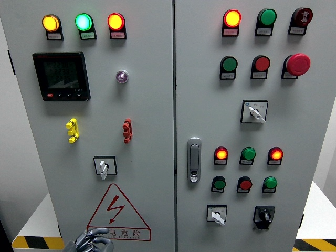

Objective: Turn on light switch 1
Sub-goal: 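Raise the left hand toward the black-and-white rotary switch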

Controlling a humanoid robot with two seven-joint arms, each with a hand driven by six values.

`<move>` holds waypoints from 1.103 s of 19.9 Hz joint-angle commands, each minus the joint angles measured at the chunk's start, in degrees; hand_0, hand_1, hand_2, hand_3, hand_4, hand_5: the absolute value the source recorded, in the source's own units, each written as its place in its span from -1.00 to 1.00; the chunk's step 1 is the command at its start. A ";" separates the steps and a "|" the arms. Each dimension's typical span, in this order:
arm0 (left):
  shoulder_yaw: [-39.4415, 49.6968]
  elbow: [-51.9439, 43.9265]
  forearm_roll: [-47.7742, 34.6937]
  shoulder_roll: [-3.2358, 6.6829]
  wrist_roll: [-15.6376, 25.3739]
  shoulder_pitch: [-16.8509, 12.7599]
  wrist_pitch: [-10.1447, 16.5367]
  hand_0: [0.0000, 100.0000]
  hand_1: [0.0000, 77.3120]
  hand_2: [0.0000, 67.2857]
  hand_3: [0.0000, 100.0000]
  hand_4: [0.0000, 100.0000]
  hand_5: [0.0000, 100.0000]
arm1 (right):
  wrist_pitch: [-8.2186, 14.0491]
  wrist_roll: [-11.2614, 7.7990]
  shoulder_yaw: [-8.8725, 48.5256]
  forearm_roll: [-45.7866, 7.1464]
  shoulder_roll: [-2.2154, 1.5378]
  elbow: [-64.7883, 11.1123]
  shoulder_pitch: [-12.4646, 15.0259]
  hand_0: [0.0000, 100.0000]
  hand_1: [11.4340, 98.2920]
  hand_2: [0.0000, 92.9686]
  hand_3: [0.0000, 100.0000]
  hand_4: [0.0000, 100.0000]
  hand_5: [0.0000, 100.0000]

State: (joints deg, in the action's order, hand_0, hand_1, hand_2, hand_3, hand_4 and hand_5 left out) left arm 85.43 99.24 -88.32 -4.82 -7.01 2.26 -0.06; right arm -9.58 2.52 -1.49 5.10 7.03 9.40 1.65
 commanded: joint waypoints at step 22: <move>-4.74 -0.54 -2.47 -1.24 -15.84 14.96 -20.50 -1.00 0.49 0.08 0.62 1.00 0.66 | 0.00 0.03 0.00 0.00 0.00 0.00 0.02 -1.00 -0.74 -1.00 -0.78 -0.54 -0.71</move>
State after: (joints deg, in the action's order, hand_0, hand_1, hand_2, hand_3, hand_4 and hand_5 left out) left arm 80.63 98.67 -90.48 -5.97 -22.05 16.78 -20.16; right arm -9.58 2.54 -1.49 5.10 7.03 9.40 1.67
